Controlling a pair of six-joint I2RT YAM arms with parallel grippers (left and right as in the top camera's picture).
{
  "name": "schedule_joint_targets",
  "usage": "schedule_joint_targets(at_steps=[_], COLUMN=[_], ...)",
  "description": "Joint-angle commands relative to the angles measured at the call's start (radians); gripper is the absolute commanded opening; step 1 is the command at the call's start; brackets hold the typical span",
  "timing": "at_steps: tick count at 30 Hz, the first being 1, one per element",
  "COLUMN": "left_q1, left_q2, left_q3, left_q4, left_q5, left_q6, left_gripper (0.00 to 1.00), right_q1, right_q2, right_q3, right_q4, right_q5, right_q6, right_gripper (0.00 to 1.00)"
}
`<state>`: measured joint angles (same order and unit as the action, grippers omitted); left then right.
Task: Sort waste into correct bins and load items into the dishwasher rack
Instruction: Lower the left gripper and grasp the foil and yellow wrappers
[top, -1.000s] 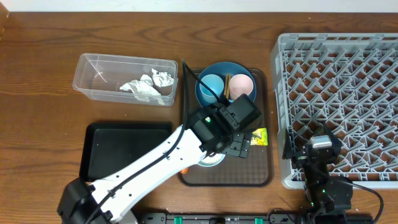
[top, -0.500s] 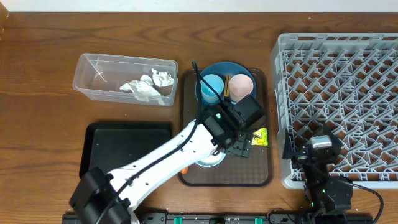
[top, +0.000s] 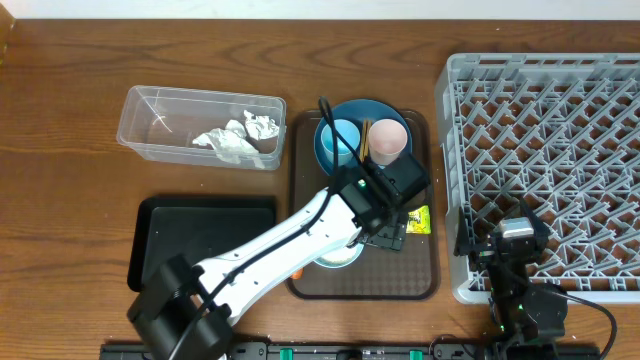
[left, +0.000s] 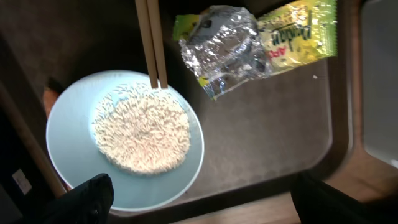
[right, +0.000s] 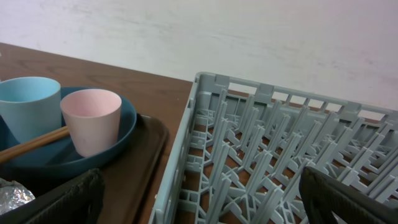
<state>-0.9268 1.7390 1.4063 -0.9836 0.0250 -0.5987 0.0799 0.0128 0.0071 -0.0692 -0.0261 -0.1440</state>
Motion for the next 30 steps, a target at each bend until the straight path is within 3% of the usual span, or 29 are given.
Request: schedule_joint_targets(at_steps=[1,16,20,30], left_q1=[-0.002,-0.002,-0.010,-0.137], left_q2=[0.022,0.100,0.100,0.101], left_q3=[-0.011,-0.011,-0.011,-0.011], left_q4=[0.015,0.142,0.143,0.248], left_q5=[-0.041,-0.044,-0.044,-0.060], left_q6=[-0.002,-0.002,-0.003,-0.046], left_gripper=[0.93,0.94,0.90,0.83], right_q1=[-0.014,-0.014,-0.014,-0.014], right_q2=[-0.002,-0.002,-0.002,-0.002], right_q3=[-0.002,-0.002,-0.002,-0.002], right_q4=[-0.003,-0.003,-0.003,-0.003], right_q5=[0.000,0.000,0.000,0.000], right_q6=[-0.011,-0.011,-0.010,-0.011], right_gripper=[0.99,0.99,0.99,0.99])
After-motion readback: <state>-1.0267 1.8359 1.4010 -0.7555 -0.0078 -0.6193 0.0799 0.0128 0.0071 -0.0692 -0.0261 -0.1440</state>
